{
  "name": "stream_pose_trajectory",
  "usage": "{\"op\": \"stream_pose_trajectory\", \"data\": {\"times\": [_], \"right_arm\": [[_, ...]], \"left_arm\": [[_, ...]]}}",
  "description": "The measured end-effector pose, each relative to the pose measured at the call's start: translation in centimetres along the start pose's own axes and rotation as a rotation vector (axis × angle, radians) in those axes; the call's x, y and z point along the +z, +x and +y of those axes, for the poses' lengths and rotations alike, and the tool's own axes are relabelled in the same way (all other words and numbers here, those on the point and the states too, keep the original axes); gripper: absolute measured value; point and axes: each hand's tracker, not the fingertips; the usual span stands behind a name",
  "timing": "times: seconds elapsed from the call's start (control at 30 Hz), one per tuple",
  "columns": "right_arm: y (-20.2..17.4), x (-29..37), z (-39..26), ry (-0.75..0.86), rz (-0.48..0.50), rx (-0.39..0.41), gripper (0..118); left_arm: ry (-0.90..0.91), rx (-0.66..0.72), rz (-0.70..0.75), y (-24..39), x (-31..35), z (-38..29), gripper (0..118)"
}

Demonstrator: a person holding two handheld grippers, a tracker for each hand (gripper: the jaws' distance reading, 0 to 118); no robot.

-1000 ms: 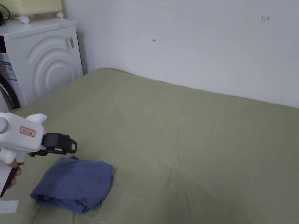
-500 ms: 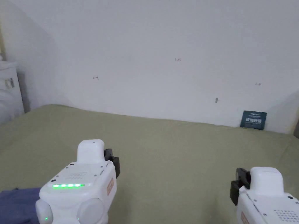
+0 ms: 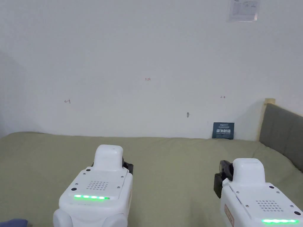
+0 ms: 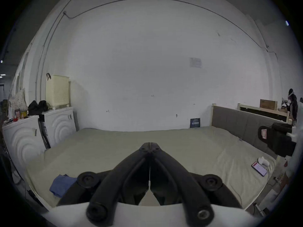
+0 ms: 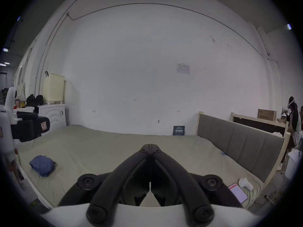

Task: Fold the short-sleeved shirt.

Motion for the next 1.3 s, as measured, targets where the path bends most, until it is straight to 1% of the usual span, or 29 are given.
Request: {"op": "stream_pose_trajectory", "data": {"times": [0.03, 0.2, 0.23, 0.27, 0.3, 0.33, 0.37, 0.4, 0.43, 0.47, 0.63, 0.77, 0.83, 0.9, 0.93, 0.97, 1.0, 1.03, 1.07, 1.13, 1.23, 1.3], "right_arm": [[-0.1, 0.0, 0.0, -0.001, 0.001, -0.007, 0], [-0.4, -0.4, 0.2, -0.002, 0.003, 0.010, 1], [-0.5, -0.5, 0.3, 0.002, -0.001, 0.014, 2], [-0.5, -0.6, 0.4, 0.006, -0.002, 0.012, 7], [-0.5, -0.6, 0.7, 0.008, -0.001, 0.006, 26], [-0.4, -0.7, 0.8, 0.011, 0.003, 0.004, 54], [-0.4, -0.9, 0.8, 0.010, 0.013, 0.009, 62], [-0.5, -1.1, 0.9, 0.000, 0.008, 0.036, 62], [-0.6, -1.0, 0.9, 0.018, 0.000, 0.025, 74], [-0.6, -1.0, 1.0, 0.026, -0.002, 0.031, 74], [-0.5, -1.2, 1.4, 0.031, -0.016, 0.031, 74], [-0.6, -1.1, 1.3, 0.022, 0.001, 0.047, 74], [-0.7, -1.2, 1.3, 0.020, 0.001, 0.050, 74], [-0.6, -1.1, 1.2, 0.016, 0.003, 0.039, 74], [-0.6, -1.1, 1.2, 0.014, 0.002, 0.035, 74], [-0.5, -1.1, 1.2, 0.011, 0.001, 0.033, 74], [-0.4, -1.0, 1.2, 0.008, 0.002, 0.031, 74], [-0.3, -1.0, 1.2, 0.007, 0.003, 0.032, 74], [-0.3, -1.0, 1.3, 0.006, 0.002, 0.033, 74], [-0.2, -0.9, 1.4, 0.008, 0.004, 0.036, 74], [-0.1, -0.8, 1.8, 0.012, 0.004, 0.033, 74], [-0.1, -0.7, 1.9, 0.014, 0.010, 0.027, 74]], "left_arm": [[0.003, -0.001, 0.002, 0.0, 0.0, 0.0, 0], [0.001, 0.004, 0.000, -0.2, -0.4, 0.2, 0], [0.003, 0.005, 0.002, -0.3, -0.5, 0.1, 8], [0.004, 0.005, 0.007, -0.4, -0.5, 0.1, 14], [0.001, 0.004, 0.006, -0.6, -0.7, 0.1, 31], [-0.008, 0.008, 0.006, -0.7, -0.9, 0.1, 50], [-0.025, 0.013, 0.010, -0.9, -1.2, 0.1, 62], [-0.035, 0.017, 0.011, -1.1, -1.2, 0.0, 62], [-0.033, 0.019, 0.012, -1.2, -1.3, -0.2, 107], [0.015, 0.025, 0.031, -1.3, -1.0, -0.5, 118], [-0.017, -0.008, 0.031, -1.4, -2.0, -0.3, 118], [-0.067, -0.054, -0.028, -0.6, -1.5, 0.2, 118], [-0.083, -0.049, 0.013, -0.1, -1.0, 0.8, 118], [-0.071, -0.022, 0.041, 0.1, -0.8, 0.8, 118], [-0.037, 0.023, 0.037, -0.2, -0.6, 1.0, 118], [-0.027, 0.051, 0.002, -0.5, -0.5, 1.2, 118], [-0.049, 0.072, -0.016, -0.7, -0.5, 1.5, 118], [-0.075, 0.079, -0.004, -0.7, -0.5, 1.8, 118], [-0.117, 0.072, 0.000, -0.8, -0.6, 2.3, 118], [-0.138, 0.031, -0.006, -0.8, -0.6, 2.8, 118], [-0.118, -0.006, -0.005, -0.8, -0.3, 2.9, 118], [-0.086, -0.055, 0.050, -0.3, 0.2, 3.0, 118]]}}
